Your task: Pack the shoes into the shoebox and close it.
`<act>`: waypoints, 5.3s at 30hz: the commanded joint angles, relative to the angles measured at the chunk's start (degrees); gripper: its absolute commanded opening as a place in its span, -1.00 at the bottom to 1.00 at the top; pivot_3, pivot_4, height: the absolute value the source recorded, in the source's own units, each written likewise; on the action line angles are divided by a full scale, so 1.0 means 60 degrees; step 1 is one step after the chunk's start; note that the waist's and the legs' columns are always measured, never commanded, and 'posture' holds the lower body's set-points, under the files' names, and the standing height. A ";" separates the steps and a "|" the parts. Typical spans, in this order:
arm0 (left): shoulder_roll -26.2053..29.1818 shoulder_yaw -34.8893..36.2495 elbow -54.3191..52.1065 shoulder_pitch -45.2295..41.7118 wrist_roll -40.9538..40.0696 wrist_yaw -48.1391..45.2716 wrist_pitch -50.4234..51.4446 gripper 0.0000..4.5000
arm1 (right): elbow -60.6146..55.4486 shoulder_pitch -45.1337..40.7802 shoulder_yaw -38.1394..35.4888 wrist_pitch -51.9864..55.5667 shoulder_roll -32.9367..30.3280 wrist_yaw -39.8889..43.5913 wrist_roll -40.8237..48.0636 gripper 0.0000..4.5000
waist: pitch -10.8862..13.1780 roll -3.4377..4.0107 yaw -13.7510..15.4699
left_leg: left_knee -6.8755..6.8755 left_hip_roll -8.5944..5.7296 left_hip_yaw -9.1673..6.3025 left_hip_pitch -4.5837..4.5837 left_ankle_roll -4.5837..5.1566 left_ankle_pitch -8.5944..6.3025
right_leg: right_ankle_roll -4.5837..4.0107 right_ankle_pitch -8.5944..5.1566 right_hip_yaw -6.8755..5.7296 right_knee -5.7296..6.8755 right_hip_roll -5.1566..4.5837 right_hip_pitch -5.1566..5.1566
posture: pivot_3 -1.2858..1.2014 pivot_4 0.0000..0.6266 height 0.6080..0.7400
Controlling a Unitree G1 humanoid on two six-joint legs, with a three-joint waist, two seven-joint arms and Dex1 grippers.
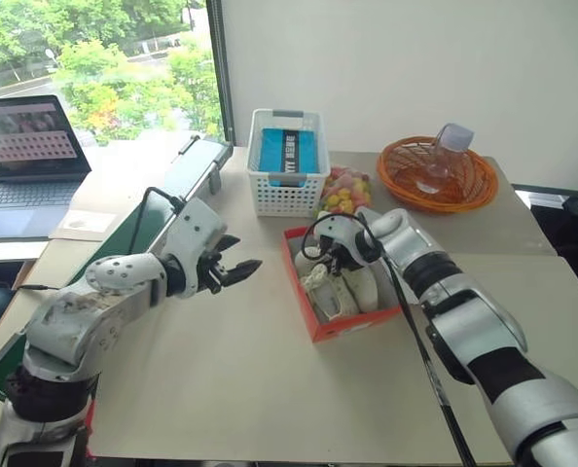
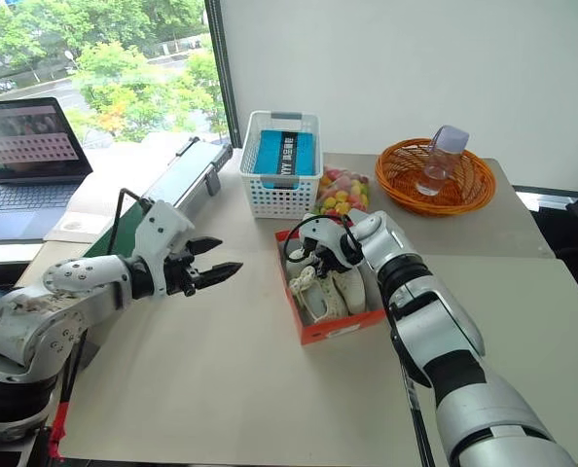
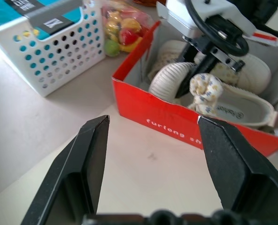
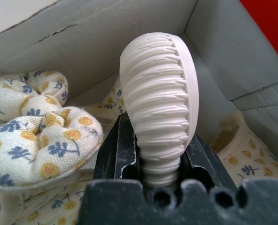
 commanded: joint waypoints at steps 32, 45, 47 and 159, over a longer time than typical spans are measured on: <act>-0.0083 -0.1187 0.1009 -0.0901 0.0953 -0.1444 -0.1241 0.43 | -0.6468 0.0676 -0.2557 0.5353 -0.1967 0.0037 0.1366 0.98 | 0.0014 0.0004 -0.0275 | -0.0017 0.0013 0.0007 -0.0056 0.0078 0.0042 | -0.0007 -0.0014 0.0009 0.0006 0.0012 -0.0068 | 0.03 -0.52 1.00; 0.0134 -0.1171 0.1275 -0.1024 0.1151 -0.1832 -0.1311 0.43 | -0.9088 0.1448 -0.2374 0.6398 -0.2437 0.0085 0.2539 -0.25 | 0.0021 0.0007 -0.0277 | -0.0016 0.0017 0.0008 -0.0061 0.0080 0.0041 | -0.0012 -0.0018 0.0009 0.0003 0.0012 -0.0073 | 0.03 -0.52 1.00; 0.0168 -0.1121 0.1246 -0.1015 0.1156 -0.1848 -0.1259 0.43 | -0.8942 0.1572 -0.2246 0.6221 -0.2190 -0.0062 0.2520 -0.54 | 0.0022 0.0006 -0.0276 | -0.0016 0.0016 0.0010 -0.0064 0.0080 0.0041 | -0.0011 -0.0018 0.0010 0.0001 0.0012 -0.0074 | 0.03 -0.52 1.00; 0.0363 -0.1867 0.3819 -0.3785 0.2682 -0.5633 -0.2894 0.43 | -0.7615 0.8003 -1.1634 0.1839 0.1350 -0.5216 0.8408 -0.96 | 0.0043 0.0034 -0.0330 | -0.0005 0.0013 -0.0001 -0.0024 0.0093 0.0034 | 0.0009 -0.0025 0.0040 0.0006 0.0024 -0.0035 | 0.03 -0.52 1.00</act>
